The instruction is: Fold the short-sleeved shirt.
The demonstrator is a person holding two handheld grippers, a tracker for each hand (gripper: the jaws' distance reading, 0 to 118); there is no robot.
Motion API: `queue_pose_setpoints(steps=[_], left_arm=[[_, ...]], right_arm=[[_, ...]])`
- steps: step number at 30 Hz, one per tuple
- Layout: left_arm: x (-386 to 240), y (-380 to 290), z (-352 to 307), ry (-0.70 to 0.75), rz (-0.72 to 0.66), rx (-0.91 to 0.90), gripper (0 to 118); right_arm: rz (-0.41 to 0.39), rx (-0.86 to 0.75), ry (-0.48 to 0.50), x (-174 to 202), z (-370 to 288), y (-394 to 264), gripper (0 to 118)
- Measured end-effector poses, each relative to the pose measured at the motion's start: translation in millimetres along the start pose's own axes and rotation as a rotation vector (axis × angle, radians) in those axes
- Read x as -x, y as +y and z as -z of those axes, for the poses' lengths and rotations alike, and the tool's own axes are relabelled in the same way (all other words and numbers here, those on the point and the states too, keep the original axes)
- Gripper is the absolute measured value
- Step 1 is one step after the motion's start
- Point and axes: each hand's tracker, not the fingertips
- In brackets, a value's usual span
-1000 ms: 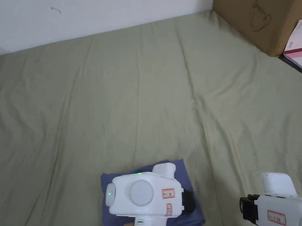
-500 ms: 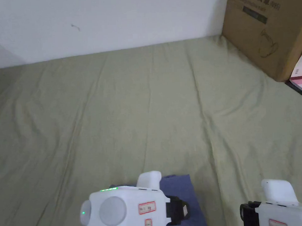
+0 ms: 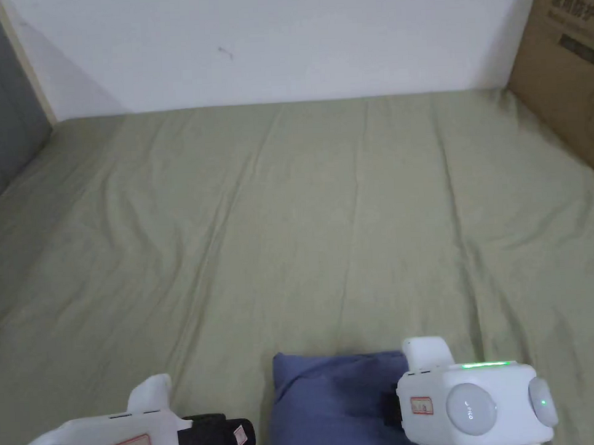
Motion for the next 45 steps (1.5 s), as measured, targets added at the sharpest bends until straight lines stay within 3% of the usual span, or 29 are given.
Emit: queue_pose_setpoints(steps=[2, 3, 4, 5, 6, 13, 15, 16, 17, 18, 19, 20, 22, 25, 28, 30, 34, 37, 43, 44, 45], left_arm=[[4.2, -0.9, 6.9, -0.009, -0.022, 0.011, 27], [6.3, -0.4, 11.0, -0.012, -0.029, 0.022, 53], [8.0, -0.3, 16.6, -0.019, -0.036, 0.033, 90], [17.1, 5.3, 25.2, -0.021, -0.045, 0.044, 107], [20.2, 7.5, 32.1, -0.041, -0.055, 0.054, 115], [21.2, 31.8, 96.5, -0.254, -0.187, 0.142, 114], [21.6, 31.7, 124.3, -0.287, -0.214, 0.237, 105], [22.7, 28.1, 135.3, -0.322, -0.231, 0.251, 93], [19.9, 25.8, 145.3, -0.34, -0.231, 0.259, 68], [19.0, 25.5, 146.2, -0.281, -0.217, 0.232, 33], [19.4, 27.2, 144.7, -0.236, -0.211, 0.218, 29], [26.3, 28.0, 143.7, -0.17, -0.218, 0.215, 29], [30.5, 26.9, 137.9, -0.301, -0.277, 0.23, 29], [31.9, 38.5, 115.8, -0.16, -0.118, 0.215, 29], [44.0, 56.6, 76.9, -0.094, -0.059, 0.21, 29], [29.3, 69.0, 26.5, 0.023, 0.018, 0.185, 29], [80.8, 110.0, -38.6, 0.312, 0.113, 0.177, 29], [98.6, 129.2, -81.7, 0.64, 0.212, 0.211, 29], [170.7, 165.0, -124.2, 1.109, 0.286, 0.326, 30], [179.3, 166.8, -128.0, 1.123, 0.259, 0.286, 38], [185.3, 167.3, -130.4, 1.096, 0.246, 0.272, 59]], right_arm=[[-0.01, -0.022, -0.001, 1.3, 7.9, -2.1, 1], [0.004, -0.024, 0.0, -4.0, 4.2, 0.0, 1], [0.019, -0.026, 0.009, -6.3, 0.6, 2.9, 1], [0.02, -0.029, 0.014, -8.5, -0.4, 4.6, 1], [0.019, -0.025, 0.016, -10.2, 0.2, 5.5, 1], [0.039, -0.027, 0.016, -10.8, -1.2, 2.1, 1], [0.033, -0.027, 0.012, -13.1, -0.1, 2.3, 1], [0.035, -0.026, 0.013, -13.8, 0.0, 2.5, 1], [0.037, -0.026, 0.012, -14.2, -0.3, 2.7, 1], [0.036, -0.025, 0.006, -14.3, -1.5, 2.7, 1], [0.037, -0.027, 0.004, -8.9, -6.5, 1.0, 1], [0.038, -0.029, 0.002, -8.0, -9.3, 0.7, 1], [0.031, -0.036, 0.005, -5.6, -16.4, 0.0, 1], [0.023, -0.069, -0.006, -2.4, -31.3, -0.9, 1], [0.027, -0.097, -0.001, 0.5, -44.8, 0.0, 1], [0.022, -0.109, -0.01, 2.3, -49.9, 0.4, 1], [0.02, -0.108, -0.022, 6.5, -48.4, -0.6, 1], [0.032, -0.089, -0.018, -4.0, -36.2, -2.6, 1], [0.048, -0.06, -0.023, 5.7, -33.7, -8.9, 1], [0.055, -0.058, -0.026, 4.9, -32.5, -8.8, 1], [0.061, -0.054, -0.027, 4.2, -31.3, -8.6, 1]])
